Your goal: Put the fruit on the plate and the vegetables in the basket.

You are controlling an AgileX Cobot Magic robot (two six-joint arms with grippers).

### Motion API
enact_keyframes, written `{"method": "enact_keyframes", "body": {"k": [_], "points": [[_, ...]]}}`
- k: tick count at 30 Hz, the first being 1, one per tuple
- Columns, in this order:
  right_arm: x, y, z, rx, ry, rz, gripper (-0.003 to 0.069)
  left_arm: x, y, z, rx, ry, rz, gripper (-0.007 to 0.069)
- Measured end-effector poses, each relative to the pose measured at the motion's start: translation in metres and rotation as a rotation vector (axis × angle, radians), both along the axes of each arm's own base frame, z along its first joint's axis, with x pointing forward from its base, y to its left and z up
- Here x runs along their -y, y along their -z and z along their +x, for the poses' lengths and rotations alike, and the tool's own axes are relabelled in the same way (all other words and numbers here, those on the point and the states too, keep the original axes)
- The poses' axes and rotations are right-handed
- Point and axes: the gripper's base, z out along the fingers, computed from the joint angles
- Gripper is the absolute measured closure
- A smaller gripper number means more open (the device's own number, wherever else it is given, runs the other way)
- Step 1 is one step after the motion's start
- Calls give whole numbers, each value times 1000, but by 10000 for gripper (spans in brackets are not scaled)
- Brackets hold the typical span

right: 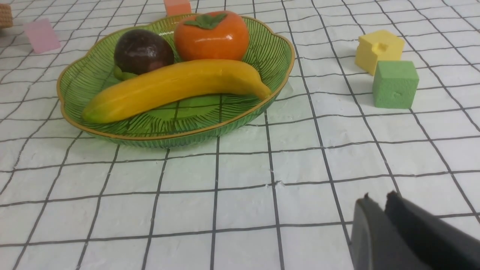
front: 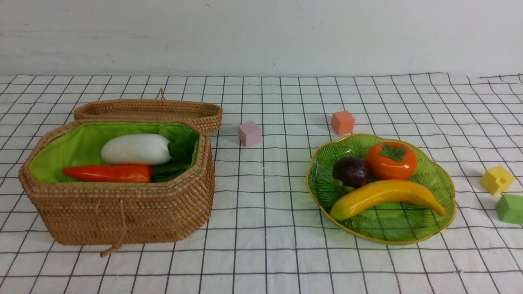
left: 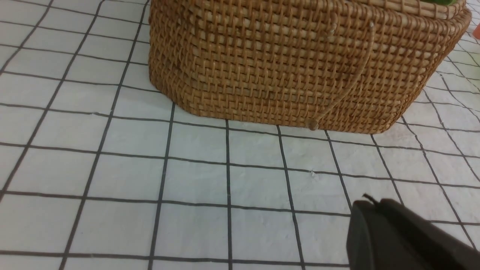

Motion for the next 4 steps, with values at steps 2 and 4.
{"method": "enact_keyframes", "body": {"k": [2, 4], "points": [[0, 0, 0, 0, 0, 0, 583, 0, 0, 0, 0, 0, 0, 627], [0, 0, 0, 0, 0, 0, 580, 0, 0, 0, 0, 0, 0, 626]]}}
